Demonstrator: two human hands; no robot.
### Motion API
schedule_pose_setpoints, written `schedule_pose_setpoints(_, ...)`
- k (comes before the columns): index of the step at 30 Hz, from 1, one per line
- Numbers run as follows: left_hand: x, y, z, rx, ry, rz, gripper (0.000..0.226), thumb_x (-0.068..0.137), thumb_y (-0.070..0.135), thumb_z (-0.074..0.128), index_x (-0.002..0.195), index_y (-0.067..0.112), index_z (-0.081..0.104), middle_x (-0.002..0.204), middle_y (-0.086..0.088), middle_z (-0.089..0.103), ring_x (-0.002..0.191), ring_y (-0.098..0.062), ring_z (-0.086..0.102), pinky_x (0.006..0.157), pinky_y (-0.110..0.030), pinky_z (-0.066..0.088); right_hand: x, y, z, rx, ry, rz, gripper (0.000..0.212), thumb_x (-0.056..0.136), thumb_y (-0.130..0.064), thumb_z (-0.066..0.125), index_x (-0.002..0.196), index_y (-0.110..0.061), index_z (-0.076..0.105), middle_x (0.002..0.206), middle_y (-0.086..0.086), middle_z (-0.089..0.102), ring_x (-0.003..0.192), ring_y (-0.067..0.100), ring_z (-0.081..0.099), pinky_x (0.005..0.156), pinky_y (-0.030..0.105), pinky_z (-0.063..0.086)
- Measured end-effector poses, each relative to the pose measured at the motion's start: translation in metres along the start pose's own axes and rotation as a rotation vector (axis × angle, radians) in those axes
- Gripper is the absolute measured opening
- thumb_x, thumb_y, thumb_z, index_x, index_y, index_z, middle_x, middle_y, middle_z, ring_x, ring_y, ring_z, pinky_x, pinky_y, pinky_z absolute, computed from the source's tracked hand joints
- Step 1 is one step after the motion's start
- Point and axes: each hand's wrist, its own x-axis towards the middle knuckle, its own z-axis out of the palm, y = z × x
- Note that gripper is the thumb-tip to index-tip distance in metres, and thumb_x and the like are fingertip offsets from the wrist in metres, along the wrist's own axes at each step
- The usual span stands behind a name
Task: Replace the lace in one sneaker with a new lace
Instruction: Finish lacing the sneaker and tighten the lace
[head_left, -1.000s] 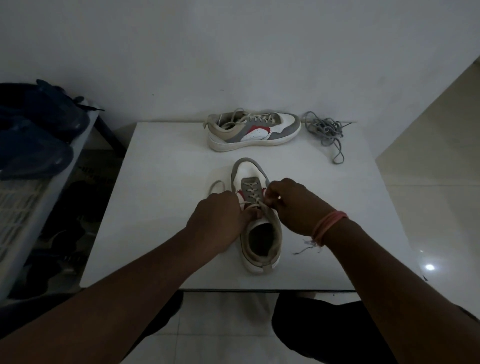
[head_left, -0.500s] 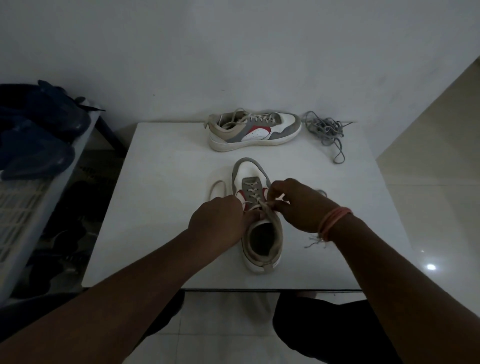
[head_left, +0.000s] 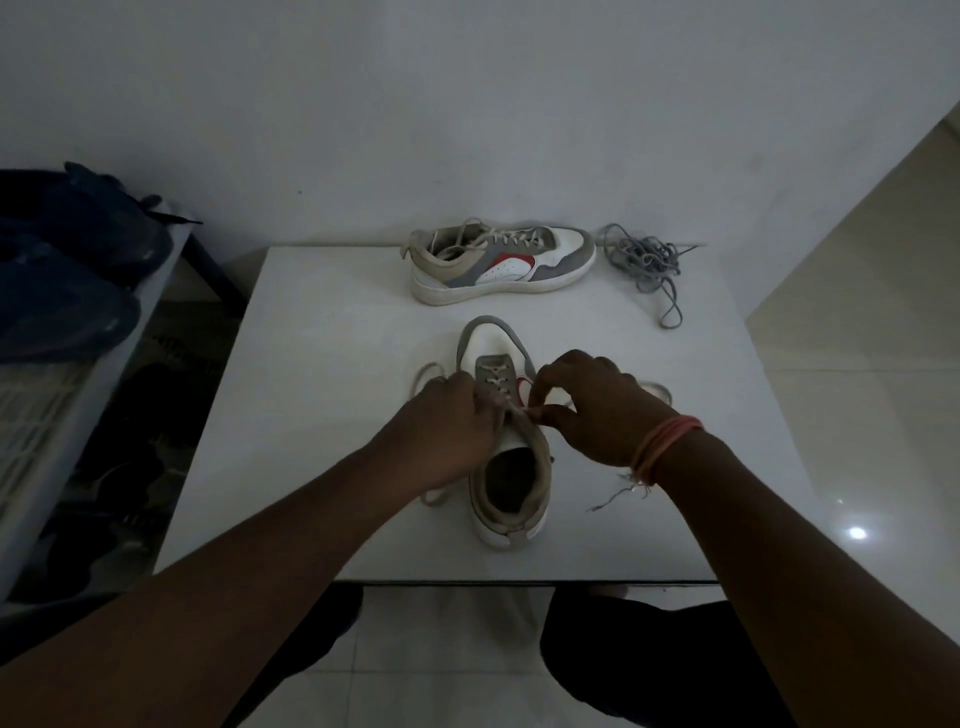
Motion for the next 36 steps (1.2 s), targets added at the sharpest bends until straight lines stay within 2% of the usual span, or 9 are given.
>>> schedule_pose_setpoints(4, -0.003, 0.001, -0.009, 0.075, -0.130, 0.037, 0.008, 0.103, 0.029, 0.051, 0.100, 0.022, 0.050, 0.089, 0.005, 0.054, 0.083, -0.016, 0.052, 0.062, -0.025, 0.033, 0.004, -0.001, 0.008, 0.069, -0.001, -0.034, 0.010, 0.100, -0.027, 0.053, 0.101, -0.024, 0.063, 0.110, 0.004, 0.054, 0.093, 0.021, 0.058, 0.086, 0.037, 0.054)
schedule_pose_setpoints(8, -0.001, -0.004, -0.005, 0.102, -0.135, 0.082, 0.019, 0.101, 0.027, 0.052, 0.114, 0.016, 0.060, 0.115, -0.007, 0.067, 0.099, -0.026, 0.063, 0.076, -0.028, 0.041, 0.003, -0.005, 0.009, 0.040, -0.005, -0.079, 0.009, 0.099, -0.020, 0.049, 0.102, -0.020, 0.058, 0.106, 0.006, 0.050, 0.084, 0.022, 0.059, 0.080, 0.040, 0.055)
schedule_pose_setpoints(11, -0.003, -0.001, -0.008, 0.160, -0.152, 0.066, 0.015, 0.104, 0.033, 0.043, 0.097, 0.021, 0.048, 0.101, -0.005, 0.061, 0.087, -0.024, 0.057, 0.071, -0.030, 0.038, 0.000, -0.005, 0.007, -0.029, 0.002, -0.103, 0.007, 0.096, -0.019, 0.052, 0.099, -0.024, 0.054, 0.103, 0.002, 0.050, 0.081, 0.022, 0.058, 0.079, 0.043, 0.055)
schedule_pose_setpoints(16, -0.006, -0.011, -0.016, 0.331, -0.056, 0.155, 0.021, 0.105, 0.038, 0.041, 0.090, 0.023, 0.038, 0.099, -0.004, 0.061, 0.096, -0.030, 0.062, 0.070, -0.031, 0.035, -0.007, -0.009, 0.001, -0.237, 0.082, -0.047, 0.021, 0.090, -0.016, 0.050, 0.091, -0.036, 0.045, 0.101, -0.004, 0.047, 0.081, 0.018, 0.057, 0.086, 0.041, 0.046)
schedule_pose_setpoints(22, -0.006, -0.011, -0.020, 0.385, -0.081, 0.254, 0.027, 0.107, 0.022, 0.041, 0.101, 0.003, 0.059, 0.071, 0.009, 0.029, 0.093, -0.034, 0.058, 0.075, -0.044, 0.044, -0.004, -0.004, 0.001, -0.231, 0.100, 0.037, 0.015, 0.090, -0.016, 0.052, 0.098, -0.027, 0.058, 0.105, -0.001, 0.046, 0.081, 0.018, 0.055, 0.079, 0.035, 0.044)
schedule_pose_setpoints(25, 0.000, -0.014, -0.016, 0.218, -0.035, 0.120, 0.030, 0.105, 0.035, 0.043, 0.082, 0.016, 0.048, 0.071, 0.004, 0.046, 0.077, -0.025, 0.057, 0.059, -0.034, 0.034, 0.001, 0.002, 0.008, -0.196, 0.074, 0.045, 0.017, 0.097, -0.024, 0.046, 0.100, -0.017, 0.061, 0.101, 0.005, 0.056, 0.090, 0.024, 0.058, 0.083, 0.041, 0.049)
schedule_pose_setpoints(29, 0.002, -0.010, -0.017, 0.051, 0.155, 0.100, 0.030, 0.104, 0.041, 0.046, 0.087, 0.017, 0.052, 0.074, 0.000, 0.059, 0.069, -0.018, 0.059, 0.056, -0.031, 0.036, 0.008, 0.001, 0.000, 0.282, -0.049, 0.090, 0.046, 0.106, -0.033, 0.039, 0.078, -0.007, 0.064, 0.084, 0.015, 0.067, 0.076, 0.025, 0.061, 0.074, 0.036, 0.048)
schedule_pose_setpoints(31, 0.000, 0.002, -0.019, -0.059, 0.207, 0.169, 0.028, 0.104, 0.040, 0.047, 0.088, 0.019, 0.053, 0.073, 0.004, 0.059, 0.067, -0.011, 0.058, 0.056, -0.027, 0.038, 0.005, -0.006, -0.009, 0.664, -0.081, 0.067, 0.043, 0.106, -0.032, 0.044, 0.079, -0.006, 0.066, 0.077, 0.017, 0.066, 0.070, 0.023, 0.057, 0.067, 0.035, 0.049)
schedule_pose_setpoints(36, -0.002, 0.020, -0.020, -0.708, -0.013, 0.095, 0.043, 0.105, 0.055, 0.035, 0.097, 0.022, 0.062, 0.091, 0.001, 0.072, 0.090, -0.019, 0.071, 0.091, -0.046, 0.057, 0.000, -0.019, -0.017, 1.510, -0.226, -0.113, 0.022, 0.101, -0.024, 0.051, 0.098, -0.004, 0.060, 0.088, 0.011, 0.063, 0.072, 0.021, 0.056, 0.074, 0.037, 0.051)
